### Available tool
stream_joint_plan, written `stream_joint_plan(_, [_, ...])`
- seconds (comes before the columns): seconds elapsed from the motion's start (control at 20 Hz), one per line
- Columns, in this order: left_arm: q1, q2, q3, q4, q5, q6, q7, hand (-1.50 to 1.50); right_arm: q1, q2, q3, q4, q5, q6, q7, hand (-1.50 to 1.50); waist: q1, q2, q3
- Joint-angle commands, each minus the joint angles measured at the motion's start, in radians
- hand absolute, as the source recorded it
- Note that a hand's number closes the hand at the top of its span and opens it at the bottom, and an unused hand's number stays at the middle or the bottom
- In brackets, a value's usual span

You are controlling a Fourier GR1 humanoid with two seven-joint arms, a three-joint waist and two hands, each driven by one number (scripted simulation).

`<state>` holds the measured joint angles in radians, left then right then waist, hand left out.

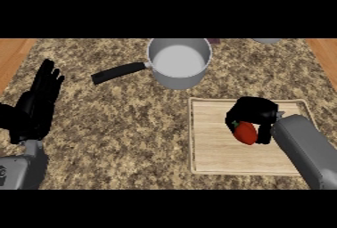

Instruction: Pick the bell pepper from the tray and place it in the pot

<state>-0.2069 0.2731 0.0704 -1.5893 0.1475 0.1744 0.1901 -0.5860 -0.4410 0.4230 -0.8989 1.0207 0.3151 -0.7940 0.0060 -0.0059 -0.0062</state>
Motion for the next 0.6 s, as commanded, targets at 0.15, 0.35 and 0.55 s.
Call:
stream_joint_plan(0.15, [-0.006, -0.013, -0.008, -0.006, -0.012, 0.006, 0.012, 0.00, 0.014, 0.375, 0.055, -0.143, 0.023, 0.111, 0.407, 1.50, -0.006, -0.009, 0.003])
stream_joint_plan(0.35, [0.010, -0.014, -0.020, -0.006, -0.004, -0.015, 0.009, 0.00, 0.070, 0.432, 0.101, -0.192, -0.023, 0.073, 0.571, 1.50, 0.039, -0.012, 0.005])
stream_joint_plan(0.55, [-0.021, -0.026, -0.037, 0.002, -0.018, -0.006, 0.010, 0.00, 0.090, 0.436, 0.153, -0.300, -0.124, 0.019, 0.762, 1.50, 0.049, -0.006, 0.008])
